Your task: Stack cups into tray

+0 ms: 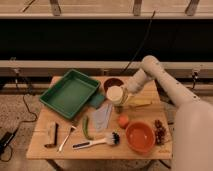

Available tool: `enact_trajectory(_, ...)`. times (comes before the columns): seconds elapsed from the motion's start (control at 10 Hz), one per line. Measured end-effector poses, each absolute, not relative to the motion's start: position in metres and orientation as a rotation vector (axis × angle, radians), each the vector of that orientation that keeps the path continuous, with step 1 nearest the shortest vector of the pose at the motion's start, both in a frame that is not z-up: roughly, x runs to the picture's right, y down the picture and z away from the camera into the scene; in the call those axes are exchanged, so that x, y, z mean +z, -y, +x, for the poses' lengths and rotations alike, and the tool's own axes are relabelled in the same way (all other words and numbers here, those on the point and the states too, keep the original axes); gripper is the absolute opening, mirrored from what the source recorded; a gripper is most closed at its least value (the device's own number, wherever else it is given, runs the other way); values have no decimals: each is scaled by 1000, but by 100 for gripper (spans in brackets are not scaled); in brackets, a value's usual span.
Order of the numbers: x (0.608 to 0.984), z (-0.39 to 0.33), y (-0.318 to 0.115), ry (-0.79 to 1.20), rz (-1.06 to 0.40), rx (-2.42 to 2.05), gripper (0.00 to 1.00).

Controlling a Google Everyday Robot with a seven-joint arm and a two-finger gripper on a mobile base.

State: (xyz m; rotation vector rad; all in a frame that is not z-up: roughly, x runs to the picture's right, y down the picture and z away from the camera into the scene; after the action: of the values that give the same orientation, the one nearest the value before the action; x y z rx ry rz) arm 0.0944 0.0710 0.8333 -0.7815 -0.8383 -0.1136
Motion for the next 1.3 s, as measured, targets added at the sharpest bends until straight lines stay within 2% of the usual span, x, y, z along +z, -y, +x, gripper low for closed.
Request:
enact_trajectory(0.1,835,96,-72,838,-783,-108,59)
enact_trajectory(0.2,838,100,-72,837,-783,-99,72)
enact_trajectory(0.4,840,102,-72,840,-781,-89,80)
enact_trajectory(1.3,839,116,-69,854,-772,-54,80)
